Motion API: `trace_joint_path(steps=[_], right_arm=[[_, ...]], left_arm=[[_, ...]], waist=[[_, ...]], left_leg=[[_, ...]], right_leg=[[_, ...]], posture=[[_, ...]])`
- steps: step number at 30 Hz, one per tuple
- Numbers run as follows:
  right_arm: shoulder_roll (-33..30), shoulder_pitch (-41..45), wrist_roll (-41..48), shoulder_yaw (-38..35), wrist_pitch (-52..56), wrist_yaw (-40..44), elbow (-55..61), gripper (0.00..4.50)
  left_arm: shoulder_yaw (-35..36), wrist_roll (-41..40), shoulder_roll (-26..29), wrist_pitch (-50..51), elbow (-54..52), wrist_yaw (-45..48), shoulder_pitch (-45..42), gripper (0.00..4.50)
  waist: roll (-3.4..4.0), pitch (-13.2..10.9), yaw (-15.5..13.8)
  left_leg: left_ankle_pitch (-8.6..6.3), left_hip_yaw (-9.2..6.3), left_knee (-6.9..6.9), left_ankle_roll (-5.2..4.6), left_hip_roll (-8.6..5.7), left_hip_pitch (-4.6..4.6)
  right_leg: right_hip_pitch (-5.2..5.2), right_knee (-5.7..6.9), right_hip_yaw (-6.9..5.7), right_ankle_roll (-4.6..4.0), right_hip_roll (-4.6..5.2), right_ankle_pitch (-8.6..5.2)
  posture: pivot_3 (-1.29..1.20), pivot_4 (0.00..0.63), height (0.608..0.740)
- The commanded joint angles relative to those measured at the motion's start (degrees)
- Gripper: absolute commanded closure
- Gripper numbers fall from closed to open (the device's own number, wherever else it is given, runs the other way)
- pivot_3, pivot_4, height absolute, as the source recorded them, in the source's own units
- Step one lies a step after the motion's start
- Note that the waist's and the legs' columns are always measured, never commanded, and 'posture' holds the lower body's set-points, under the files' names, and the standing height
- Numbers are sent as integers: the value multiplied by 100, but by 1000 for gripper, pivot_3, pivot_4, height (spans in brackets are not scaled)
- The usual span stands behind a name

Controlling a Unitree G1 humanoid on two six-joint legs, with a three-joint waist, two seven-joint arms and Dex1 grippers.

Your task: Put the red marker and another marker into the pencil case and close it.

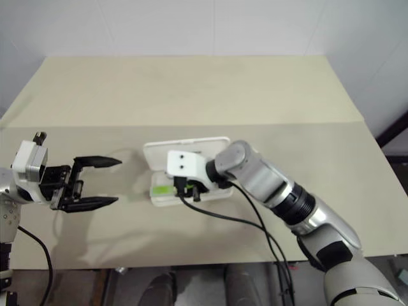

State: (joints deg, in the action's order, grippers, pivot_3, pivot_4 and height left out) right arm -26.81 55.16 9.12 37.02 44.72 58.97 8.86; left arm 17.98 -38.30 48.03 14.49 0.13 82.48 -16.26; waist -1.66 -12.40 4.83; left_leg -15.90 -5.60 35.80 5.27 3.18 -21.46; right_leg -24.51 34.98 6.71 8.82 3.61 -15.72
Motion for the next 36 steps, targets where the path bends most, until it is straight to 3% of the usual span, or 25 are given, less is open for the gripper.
trace_joint_path(steps=[1,2,4,10,19,36], right_arm=[[89,47,-113,-56,-187,44,43,3397],[89,34,-143,-48,-210,51,21,2673],[56,6,-185,-42,-252,95,19,2163],[-23,9,-122,-189,-149,242,215,20],[-207,-103,3,-445,92,253,531,20],[1029,-512,310,-1323,81,-961,563,20]], left_arm=[[111,-115,63,-11,-147,-12,-71,0],[102,-112,61,-12,-142,-14,-87,0],[86,-105,58,-13,-132,-18,-114,0],[18,-64,38,-26,-50,-17,-235,0],[-137,-8,-64,-91,97,-5,-391,0],[-370,425,18,-205,385,55,-309,0]], waist=[[0,0,-3],[0,0,-3],[0,0,-5],[0,0,-6],[0,0,-6],[-1,1,-1]], left_leg=[[0,0,0,0,0,0],[0,0,0,0,1,0],[0,0,0,0,1,0],[0,0,-2,0,2,0],[0,0,-4,0,2,0],[1,-1,-20,1,8,3]], right_leg=[[0,0,-1,-1,0,0],[0,0,-2,-1,0,-1],[0,0,-3,-1,0,-1],[0,0,-4,-2,0,-1],[0,-1,-6,-3,0,-2],[-5,1,-16,-12,-2,-7]], posture=[[0,150,740],[0,150,740],[0,150,740],[0,150,740],[0,150,740],[0,150,740]])
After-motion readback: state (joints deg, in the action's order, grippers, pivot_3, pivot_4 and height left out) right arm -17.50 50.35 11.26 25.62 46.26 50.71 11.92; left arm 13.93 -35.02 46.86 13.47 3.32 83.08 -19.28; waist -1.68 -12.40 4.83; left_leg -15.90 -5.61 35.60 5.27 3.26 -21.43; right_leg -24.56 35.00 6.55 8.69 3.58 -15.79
